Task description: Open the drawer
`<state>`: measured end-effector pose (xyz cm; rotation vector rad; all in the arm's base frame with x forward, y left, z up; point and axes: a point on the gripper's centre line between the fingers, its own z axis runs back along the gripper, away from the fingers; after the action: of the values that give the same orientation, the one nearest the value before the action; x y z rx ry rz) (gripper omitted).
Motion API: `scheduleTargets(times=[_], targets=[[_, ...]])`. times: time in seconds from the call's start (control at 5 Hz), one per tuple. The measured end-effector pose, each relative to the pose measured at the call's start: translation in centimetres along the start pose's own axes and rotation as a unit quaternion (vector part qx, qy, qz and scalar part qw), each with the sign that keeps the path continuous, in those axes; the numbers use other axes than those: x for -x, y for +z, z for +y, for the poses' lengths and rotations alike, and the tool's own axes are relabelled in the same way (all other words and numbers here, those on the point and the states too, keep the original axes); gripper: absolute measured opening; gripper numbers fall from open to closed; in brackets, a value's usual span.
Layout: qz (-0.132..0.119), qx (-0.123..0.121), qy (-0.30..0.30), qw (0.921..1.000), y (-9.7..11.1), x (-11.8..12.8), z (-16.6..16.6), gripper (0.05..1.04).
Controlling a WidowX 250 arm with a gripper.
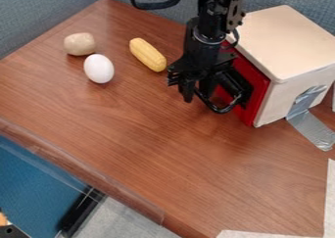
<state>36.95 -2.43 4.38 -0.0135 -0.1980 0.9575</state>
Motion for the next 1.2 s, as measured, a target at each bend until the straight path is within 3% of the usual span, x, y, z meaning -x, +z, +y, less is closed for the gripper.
scheduleTargets(times=[0.2, 0.4, 0.8, 1.2], targets=[[0.004, -0.002, 0.004, 1.0000, -0.1, 0.2, 0.2, 0.161], [0.020, -0.008, 0.018, 0.9996, -0.1, 0.5, 0.8, 0.114], [0.024, -0.014, 0.024, 0.9993, 1.7, 0.4, 3.0, 0.109], [0.026, -0.036, 0.031, 0.9985, 1.8, 0.5, 5.5, 0.108]])
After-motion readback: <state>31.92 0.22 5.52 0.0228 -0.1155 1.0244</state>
